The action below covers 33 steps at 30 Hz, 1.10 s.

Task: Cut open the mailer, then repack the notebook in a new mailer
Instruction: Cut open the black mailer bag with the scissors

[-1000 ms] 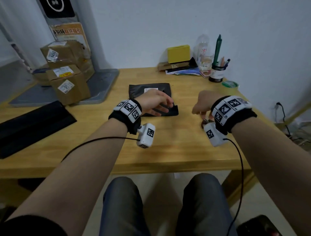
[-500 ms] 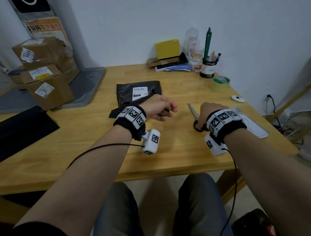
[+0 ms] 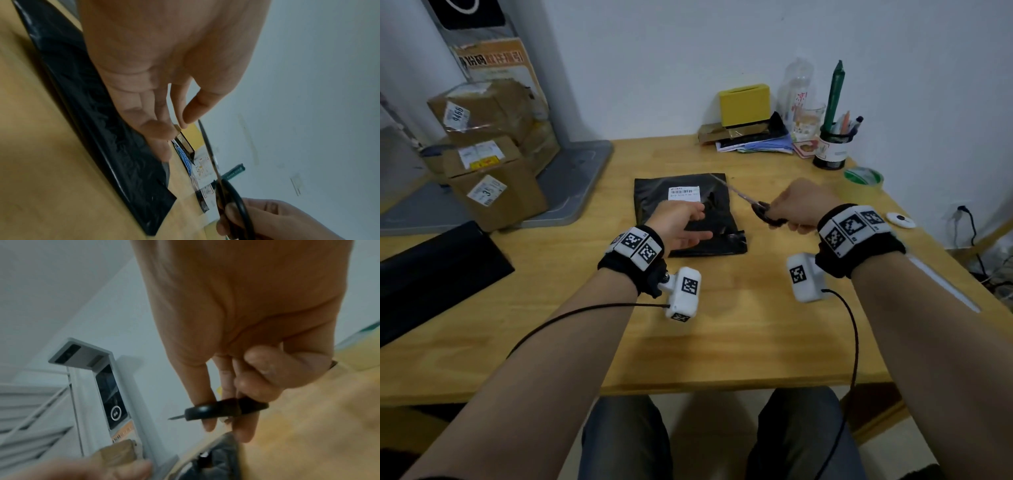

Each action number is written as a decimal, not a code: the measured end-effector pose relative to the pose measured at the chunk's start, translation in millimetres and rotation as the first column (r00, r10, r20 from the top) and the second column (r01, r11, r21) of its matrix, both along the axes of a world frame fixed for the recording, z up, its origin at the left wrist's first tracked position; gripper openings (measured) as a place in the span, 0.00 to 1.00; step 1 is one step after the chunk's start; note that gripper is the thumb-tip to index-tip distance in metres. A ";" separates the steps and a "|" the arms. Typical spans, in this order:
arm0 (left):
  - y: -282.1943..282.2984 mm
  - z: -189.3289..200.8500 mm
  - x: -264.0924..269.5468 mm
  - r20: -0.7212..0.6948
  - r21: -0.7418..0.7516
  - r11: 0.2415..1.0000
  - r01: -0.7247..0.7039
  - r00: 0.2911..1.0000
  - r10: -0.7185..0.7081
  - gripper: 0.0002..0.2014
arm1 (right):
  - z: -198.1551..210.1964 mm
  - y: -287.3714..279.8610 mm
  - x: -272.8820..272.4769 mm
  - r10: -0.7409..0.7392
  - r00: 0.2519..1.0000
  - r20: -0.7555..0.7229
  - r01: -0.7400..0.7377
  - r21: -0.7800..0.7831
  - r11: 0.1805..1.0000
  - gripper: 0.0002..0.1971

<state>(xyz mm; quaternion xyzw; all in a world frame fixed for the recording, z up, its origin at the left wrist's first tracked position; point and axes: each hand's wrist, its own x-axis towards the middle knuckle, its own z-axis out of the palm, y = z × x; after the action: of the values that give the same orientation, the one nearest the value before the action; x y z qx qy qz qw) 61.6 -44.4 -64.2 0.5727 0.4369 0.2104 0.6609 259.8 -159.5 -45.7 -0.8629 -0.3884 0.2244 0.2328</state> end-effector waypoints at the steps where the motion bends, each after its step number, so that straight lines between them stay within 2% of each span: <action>1: 5.1 -2.0 -1.6 0.004 -0.037 0.999 -0.018 1.000 0.018 0.13 | 2.5 9.5 -0.9 0.034 0.999 -0.035 -0.034 -0.005 0.999 0.16; 5: 21.7 -12.1 -5.8 -0.050 -0.146 0.989 -0.008 0.999 0.000 0.18 | 6.8 48.7 -7.6 0.137 0.986 -0.092 -0.140 -0.026 0.990 0.29; 11: 45.7 -23.1 -6.3 -0.135 -0.232 0.972 -0.049 0.991 0.017 0.18 | 2.7 107.4 -15.7 0.227 0.968 -0.110 -0.212 0.133 0.968 0.24; 16: 85.1 -20.3 -4.0 -0.249 -0.188 0.979 -0.080 0.968 0.032 0.20 | -8.0 152.3 -18.5 0.312 0.938 -0.153 -0.297 0.112 0.948 0.26; 21: 135.5 -20.5 6.6 -0.325 -0.044 0.996 -0.073 0.944 0.055 0.18 | -35.5 186.7 -18.6 0.335 0.908 -0.250 -0.288 0.205 0.935 0.25; 23: 152.8 -21.3 14.2 -0.294 0.030 0.999 -0.026 0.955 0.034 0.21 | -46.6 194.7 -17.9 0.309 0.906 -0.290 -0.242 0.245 0.939 0.22; 26: 169.8 -23.4 22.0 -0.158 -0.017 0.999 0.038 0.987 -0.040 0.22 | -53.6 200.3 -16.9 0.241 0.905 -0.351 -0.128 0.316 0.940 0.22; 29: 175.8 -25.9 20.3 -0.074 -0.032 0.998 0.051 0.996 -0.054 0.22 | -54.1 201.9 -19.9 0.201 0.891 -0.407 -0.052 0.347 0.936 0.19; 31: 180.6 -30.0 16.7 -0.032 0.000 0.999 -0.033 0.999 0.033 0.20 | -55.1 203.3 -21.2 0.188 0.881 -0.435 -0.026 0.352 0.936 0.18; 33: 186.6 -34.2 10.9 -0.014 0.040 0.967 -0.252 0.967 0.253 0.11 | -55.8 204.4 -21.1 0.175 0.875 -0.451 -0.006 0.351 0.936 0.17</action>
<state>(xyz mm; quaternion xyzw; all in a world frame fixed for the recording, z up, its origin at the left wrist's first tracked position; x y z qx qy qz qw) 72.4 142.2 -98.3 0.5268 0.5085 0.2955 0.6136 238.8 44.9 -101.6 -0.7087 -0.3926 0.3698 0.4549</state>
